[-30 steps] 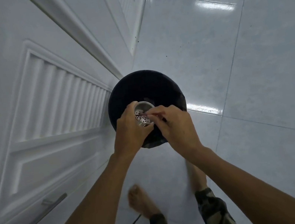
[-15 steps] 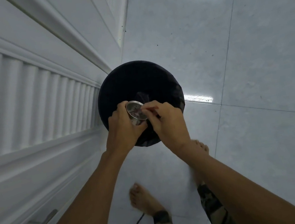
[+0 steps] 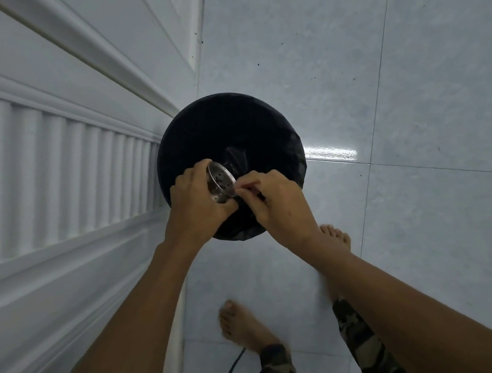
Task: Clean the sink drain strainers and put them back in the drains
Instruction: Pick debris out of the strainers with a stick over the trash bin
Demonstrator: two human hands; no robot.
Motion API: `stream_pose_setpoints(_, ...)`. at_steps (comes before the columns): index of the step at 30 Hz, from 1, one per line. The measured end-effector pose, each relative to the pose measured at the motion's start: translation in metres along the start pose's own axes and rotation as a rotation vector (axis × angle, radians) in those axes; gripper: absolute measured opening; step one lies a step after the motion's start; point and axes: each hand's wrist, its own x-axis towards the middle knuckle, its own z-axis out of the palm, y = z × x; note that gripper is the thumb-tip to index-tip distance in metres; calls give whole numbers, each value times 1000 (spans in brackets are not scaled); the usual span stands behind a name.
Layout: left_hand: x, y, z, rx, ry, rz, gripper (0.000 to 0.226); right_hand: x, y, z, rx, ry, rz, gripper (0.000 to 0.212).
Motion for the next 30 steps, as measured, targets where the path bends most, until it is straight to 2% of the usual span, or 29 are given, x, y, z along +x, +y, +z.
stream_pose_setpoints(2,0,-3,0,13,-23,4,82,1,3,4,1,-2,41,16)
stream_pose_setpoints(6,3,-6,-4,27,-70,-24,77,5,10,7,163,167,149,13)
stream_pose_setpoints(8,5,-5,-5,28,-84,-43,80,1,9,12,226,112,104,13)
stream_pose_setpoints(10,4,-4,-3,41,-103,-17,83,-4,9,18,192,34,94,13)
stream_pose_setpoints(11,4,-3,-2,55,-111,-3,80,-3,11,20,174,48,122,13)
stream_pose_setpoints(15,9,-6,-4,103,-115,-48,61,5,21,17,317,225,280,8)
stream_pose_setpoints(18,10,-7,-4,130,-147,-28,57,1,16,24,360,61,217,9)
stream_pose_setpoints(19,10,-6,-3,139,-159,-20,56,-1,15,27,331,49,211,9)
stream_pose_setpoints(23,9,-10,-2,137,-151,-50,55,-2,21,26,345,233,313,11)
stream_pose_setpoints(26,8,-15,-1,89,-144,-43,51,-2,18,27,413,56,285,12)
stream_pose_setpoints(27,7,-15,0,67,-148,-30,49,-3,17,28,390,58,298,12)
stream_pose_setpoints(30,5,-15,3,23,-136,-25,49,1,20,22,375,251,387,12)
